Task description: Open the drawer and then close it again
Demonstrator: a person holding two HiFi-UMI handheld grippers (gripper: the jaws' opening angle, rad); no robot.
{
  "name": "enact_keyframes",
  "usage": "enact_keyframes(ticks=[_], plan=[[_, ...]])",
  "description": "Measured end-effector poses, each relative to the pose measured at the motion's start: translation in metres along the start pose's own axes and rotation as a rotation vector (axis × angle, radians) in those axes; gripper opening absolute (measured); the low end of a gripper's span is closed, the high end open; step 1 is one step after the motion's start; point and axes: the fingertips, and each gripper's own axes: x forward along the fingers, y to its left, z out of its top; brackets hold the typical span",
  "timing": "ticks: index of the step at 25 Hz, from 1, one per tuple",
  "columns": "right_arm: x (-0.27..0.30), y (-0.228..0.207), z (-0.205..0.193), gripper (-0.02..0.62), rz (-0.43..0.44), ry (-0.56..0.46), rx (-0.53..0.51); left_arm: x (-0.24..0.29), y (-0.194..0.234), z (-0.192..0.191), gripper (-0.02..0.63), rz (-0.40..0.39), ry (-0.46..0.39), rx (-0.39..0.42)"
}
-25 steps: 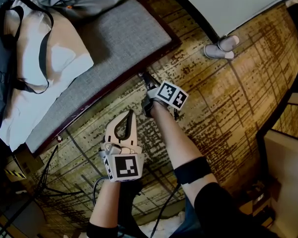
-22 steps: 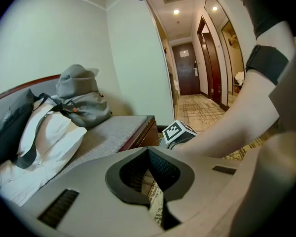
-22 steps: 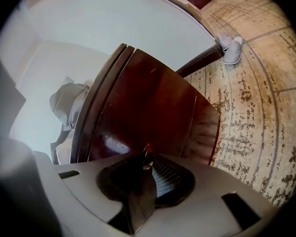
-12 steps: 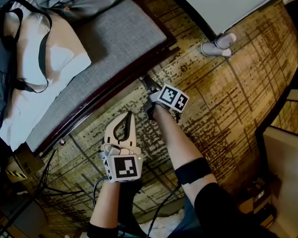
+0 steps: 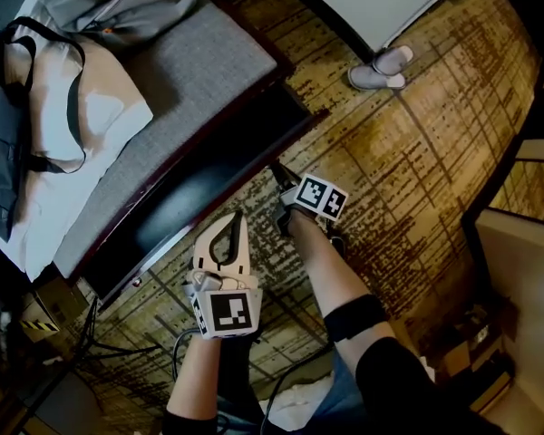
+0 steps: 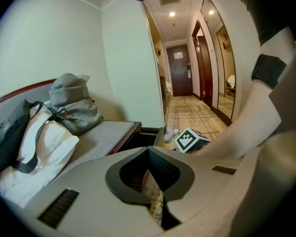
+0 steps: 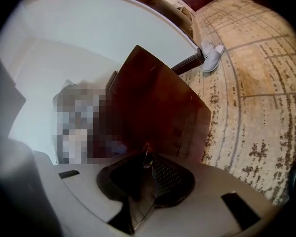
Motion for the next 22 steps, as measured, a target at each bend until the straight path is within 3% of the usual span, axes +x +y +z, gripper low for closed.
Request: enact_keyframes(ticks=[13, 18, 22], plan=[[-0.108, -0.059, -0.033, 0.069, -0.107, 0.001, 0.038, -0.030, -0.055, 0.022, 0.002, -0.102, 0.001, 0.019], [-0.122, -0.068, -0.036, 0.071, -0.129, 0.019, 0.043, -0.037, -0.063, 0.035, 0.002, -0.114, -0.014, 0.030], [-0.126, -0.064, -0.040, 0.070, -0.173, 0.077, -0.023, -0.048, -0.057, 0.044, 0.002, -0.095, -0.012, 0.026]])
